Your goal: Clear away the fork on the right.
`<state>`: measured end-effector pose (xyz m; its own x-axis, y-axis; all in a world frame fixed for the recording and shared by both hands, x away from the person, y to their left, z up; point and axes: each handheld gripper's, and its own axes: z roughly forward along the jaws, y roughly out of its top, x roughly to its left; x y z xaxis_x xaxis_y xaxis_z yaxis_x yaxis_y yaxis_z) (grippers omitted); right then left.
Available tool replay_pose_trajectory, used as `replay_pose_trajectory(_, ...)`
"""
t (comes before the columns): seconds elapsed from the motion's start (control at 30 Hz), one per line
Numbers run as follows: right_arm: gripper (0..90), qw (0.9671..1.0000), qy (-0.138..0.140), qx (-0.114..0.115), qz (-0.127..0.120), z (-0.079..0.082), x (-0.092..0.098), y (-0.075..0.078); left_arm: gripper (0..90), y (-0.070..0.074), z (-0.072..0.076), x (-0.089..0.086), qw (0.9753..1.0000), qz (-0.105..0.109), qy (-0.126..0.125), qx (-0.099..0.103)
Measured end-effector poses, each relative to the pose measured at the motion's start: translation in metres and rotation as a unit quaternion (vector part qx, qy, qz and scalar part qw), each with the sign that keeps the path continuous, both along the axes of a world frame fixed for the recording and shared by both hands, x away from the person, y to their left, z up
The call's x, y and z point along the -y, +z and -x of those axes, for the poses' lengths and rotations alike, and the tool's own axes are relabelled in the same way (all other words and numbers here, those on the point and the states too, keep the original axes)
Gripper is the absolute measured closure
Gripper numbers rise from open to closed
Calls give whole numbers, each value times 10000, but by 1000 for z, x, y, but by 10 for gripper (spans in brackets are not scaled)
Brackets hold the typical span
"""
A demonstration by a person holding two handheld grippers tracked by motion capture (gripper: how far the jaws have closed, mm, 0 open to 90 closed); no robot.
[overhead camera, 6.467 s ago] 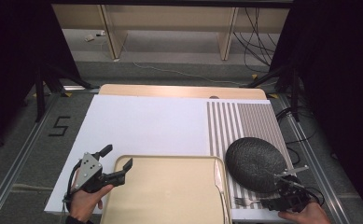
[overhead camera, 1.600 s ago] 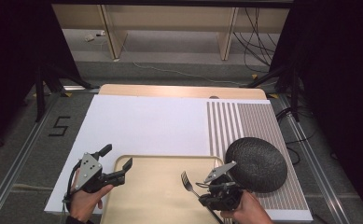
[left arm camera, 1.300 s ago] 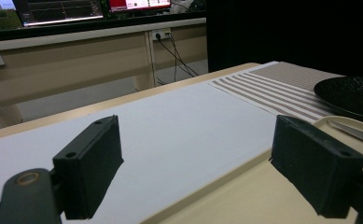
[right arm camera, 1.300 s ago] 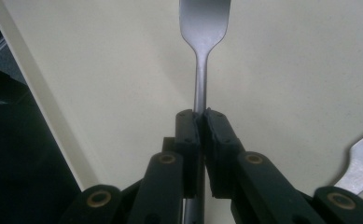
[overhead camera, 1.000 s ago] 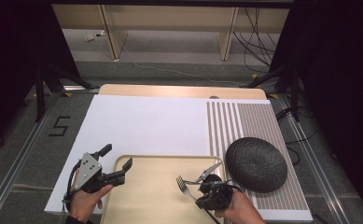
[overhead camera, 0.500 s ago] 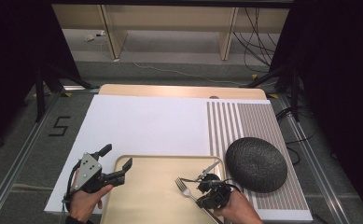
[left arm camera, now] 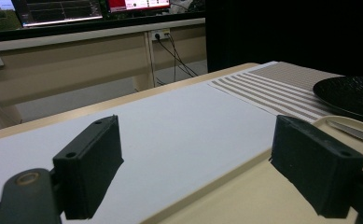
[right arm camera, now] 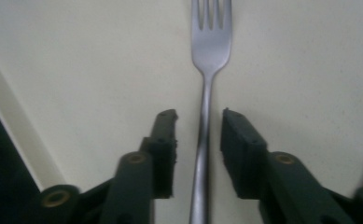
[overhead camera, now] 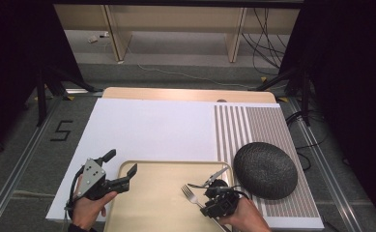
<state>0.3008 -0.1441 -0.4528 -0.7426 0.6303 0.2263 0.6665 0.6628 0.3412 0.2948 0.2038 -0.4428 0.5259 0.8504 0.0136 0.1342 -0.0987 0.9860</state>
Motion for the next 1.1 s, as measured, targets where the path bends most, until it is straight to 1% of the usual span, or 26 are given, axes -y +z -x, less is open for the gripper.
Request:
replay_pose_trajectory(0.03, 607, 9999, -47, 32, -104, 1, 0, 2, 160, 0, 0, 0, 10000, -1, 1, 1)
replay_pose_trajectory(0.13, 565, 9995, -4, 204, -229, 3, -1, 5, 160, 0, 0, 0, 10000, -8, 9, -6)
replay_pose_trajectory(0.2, 551, 9992, -60, 273, -269, 5, -2, 7, 160, 0, 0, 0, 10000, -4, 11, 0)
replay_pose_trajectory(0.23, 552, 9989, -42, 316, -341, 6, -3, 7, 160, 0, 0, -1, 10000, 5, 16, 3)
replay_pose_trajectory(0.3, 577, 9982, 30, 390, -452, 8, -4, 8, 160, 0, 0, -1, 10000, 10, 24, 6)
replay_pose_trajectory(0.33, 599, 9981, 28, 401, -457, 9, -5, 9, 160, 0, 0, -1, 10000, 14, 29, 5)
replay_pose_trajectory(0.4, 666, 9976, 108, 497, -474, 12, -8, 8, 160, 0, 0, -1, 10000, 16, 28, 7)
replay_pose_trajectory(0.43, 692, 9975, 141, 532, -444, 13, -10, 8, 160, 0, 0, -1, 10000, 15, 26, 8)
replay_pose_trajectory(0.5, 746, 9976, 231, 530, -388, 15, -13, 6, 160, 0, 0, -1, 10000, 9, 22, 6)
replay_pose_trajectory(0.57, 791, 9973, 328, 588, -286, 17, -15, 4, 160, 0, 0, -1, 10000, 14, 22, 2)
replay_pose_trajectory(0.6, 812, 9974, 320, 586, -259, 18, -16, 4, 160, 0, 0, -1, 10000, 10, 25, 2)
replay_pose_trajectory(0.63, 835, 9971, 399, 608, -218, 19, -17, 3, 160, 0, 0, -1, 10000, 13, 26, 3)
replay_pose_trajectory(0.73, 896, 9969, 440, 647, 12, 21, -20, 0, 160, 0, 0, -1, 10000, 12, 25, -3)
replay_pose_trajectory(0.8, 900, 9961, 535, 692, 115, 22, -21, -2, 160, 0, 0, 0, 10000, -2, 18, -3)
replay_pose_trajectory(0.9, 900, 9958, 550, 693, 255, 24, -23, -3, 160, 0, 0, 0, 10000, 2, 16, -3)
replay_pose_trajectory(0.93, 900, 9954, 566, 728, 276, 23, -23, -4, 160, 0, 0, 0, 10000, 0, 17, -4)
replay_pose_trajectory(1.0, 900, 9947, 551, 762, 407, 23, -23, -4, 160, 0, 0, 0, 10000, 3, 18, -1)
replay_pose_trajectory(1.1, 900, 9936, 559, 823, 530, 22, -23, -6, 160, 0, 0, 0, 10000, 2, 16, 1)
